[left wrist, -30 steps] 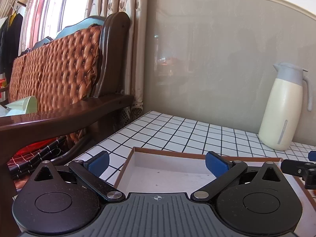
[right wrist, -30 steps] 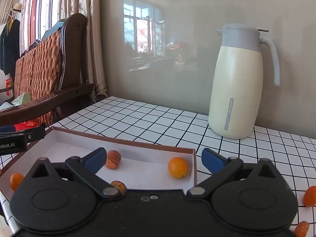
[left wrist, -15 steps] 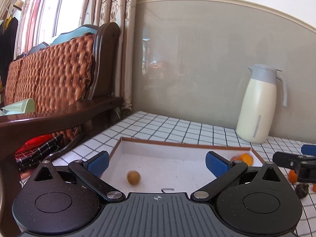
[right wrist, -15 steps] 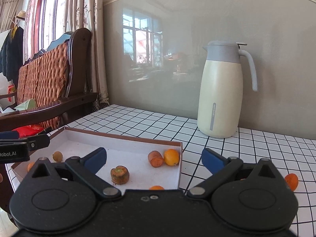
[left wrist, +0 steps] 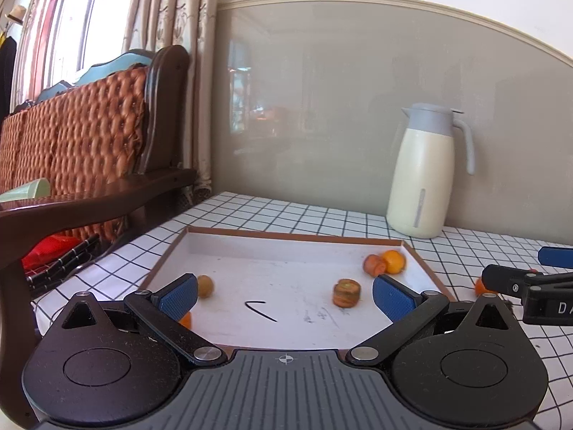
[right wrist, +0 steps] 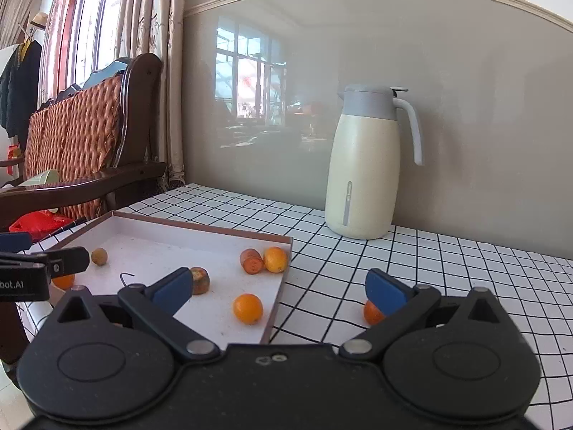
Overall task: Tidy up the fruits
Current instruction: 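Move both open tools back from the box toward the remaining fruits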
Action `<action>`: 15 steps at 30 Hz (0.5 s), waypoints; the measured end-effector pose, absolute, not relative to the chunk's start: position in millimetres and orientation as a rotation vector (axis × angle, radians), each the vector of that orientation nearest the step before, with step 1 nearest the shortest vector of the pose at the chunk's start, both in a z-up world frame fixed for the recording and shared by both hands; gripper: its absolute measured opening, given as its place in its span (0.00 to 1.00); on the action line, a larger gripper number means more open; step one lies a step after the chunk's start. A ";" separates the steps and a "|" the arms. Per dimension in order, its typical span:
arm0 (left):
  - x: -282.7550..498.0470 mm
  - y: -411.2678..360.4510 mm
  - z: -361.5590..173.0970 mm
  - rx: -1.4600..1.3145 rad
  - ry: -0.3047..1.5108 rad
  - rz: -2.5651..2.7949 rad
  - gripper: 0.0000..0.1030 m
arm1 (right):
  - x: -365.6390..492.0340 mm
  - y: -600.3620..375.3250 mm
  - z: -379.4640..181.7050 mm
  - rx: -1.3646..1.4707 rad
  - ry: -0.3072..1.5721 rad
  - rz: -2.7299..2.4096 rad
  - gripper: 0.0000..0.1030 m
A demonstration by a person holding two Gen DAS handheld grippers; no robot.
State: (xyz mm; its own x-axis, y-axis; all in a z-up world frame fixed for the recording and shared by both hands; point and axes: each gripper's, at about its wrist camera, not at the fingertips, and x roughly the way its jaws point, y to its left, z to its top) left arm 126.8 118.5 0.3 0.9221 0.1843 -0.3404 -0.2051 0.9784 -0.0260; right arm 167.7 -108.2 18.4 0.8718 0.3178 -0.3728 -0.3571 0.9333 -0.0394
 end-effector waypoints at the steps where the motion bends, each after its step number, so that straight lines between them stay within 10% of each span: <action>1: 126.1 113.2 -0.3 -0.048 0.348 0.186 1.00 | 165.2 -112.5 17.8 -0.113 0.373 0.345 0.94; 15: 130.4 27.9 -2.3 0.074 0.317 0.051 1.00 | 150.3 -175.8 15.1 -0.096 0.383 0.253 0.94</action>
State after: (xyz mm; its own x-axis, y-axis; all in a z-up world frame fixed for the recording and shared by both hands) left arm 130.4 27.9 -2.3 0.9490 0.0621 -0.3091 -0.0390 0.9960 0.0804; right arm 150.3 -175.8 15.1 0.8965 0.2256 -0.3812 -0.2616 0.9641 -0.0447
